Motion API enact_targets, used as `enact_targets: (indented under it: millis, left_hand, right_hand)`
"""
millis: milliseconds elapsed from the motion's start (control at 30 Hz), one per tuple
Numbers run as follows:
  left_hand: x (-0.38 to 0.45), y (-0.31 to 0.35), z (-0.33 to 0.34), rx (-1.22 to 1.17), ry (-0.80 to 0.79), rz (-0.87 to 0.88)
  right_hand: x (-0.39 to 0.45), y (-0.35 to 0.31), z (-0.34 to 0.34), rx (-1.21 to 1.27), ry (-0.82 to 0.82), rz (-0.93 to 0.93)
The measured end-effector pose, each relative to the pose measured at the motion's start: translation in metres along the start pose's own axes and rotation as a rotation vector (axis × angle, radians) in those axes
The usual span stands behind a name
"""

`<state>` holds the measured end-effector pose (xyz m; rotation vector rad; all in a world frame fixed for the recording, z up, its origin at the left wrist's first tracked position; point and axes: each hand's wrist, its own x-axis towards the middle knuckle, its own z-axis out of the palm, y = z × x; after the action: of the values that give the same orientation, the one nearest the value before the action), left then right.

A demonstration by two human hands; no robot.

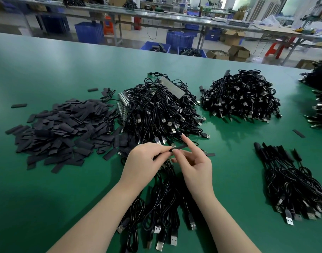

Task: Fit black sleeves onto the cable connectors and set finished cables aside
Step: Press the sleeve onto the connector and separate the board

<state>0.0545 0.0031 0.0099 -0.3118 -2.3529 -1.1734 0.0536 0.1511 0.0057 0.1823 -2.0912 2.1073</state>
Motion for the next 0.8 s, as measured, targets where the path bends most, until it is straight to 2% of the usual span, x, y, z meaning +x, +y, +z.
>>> enact_targets:
  millis: [167, 300, 400, 467, 567, 667, 733, 800]
  left_hand:
    - [0.0, -0.004, -0.003, 0.034, -0.1, -0.011]
    - [0.001, 0.001, 0.0, -0.032, 0.025, -0.059]
    - [0.0, -0.001, 0.0, 0.047, -0.003, 0.001]
    - [0.0, -0.003, -0.003, 0.059, -0.038, 0.011]
    - [0.001, -0.001, -0.003, 0.055, -0.051, 0.056]
    - [0.0, 0.0, 0.0, 0.041, -0.05, 0.087]
    - [0.0, -0.001, -0.001, 0.018, -0.027, 0.062]
    - [0.001, -0.001, -0.003, 0.024, 0.04, 0.072]
  right_hand:
    - [0.002, -0.001, -0.002, -0.009, -0.094, 0.029]
    - [0.002, -0.001, 0.0, 0.016, -0.112, 0.117]
    - [0.004, -0.001, 0.0, -0.088, -0.122, 0.084]
    - [0.004, -0.001, -0.001, -0.09, -0.091, 0.069]
    - [0.005, -0.002, -0.004, 0.035, -0.011, 0.123]
    - [0.006, -0.002, -0.005, 0.0, -0.028, 0.131]
    - [0.005, -0.004, -0.003, 0.012, -0.029, 0.129]
    - [0.007, -0.012, -0.002, 0.167, 0.015, 0.204]
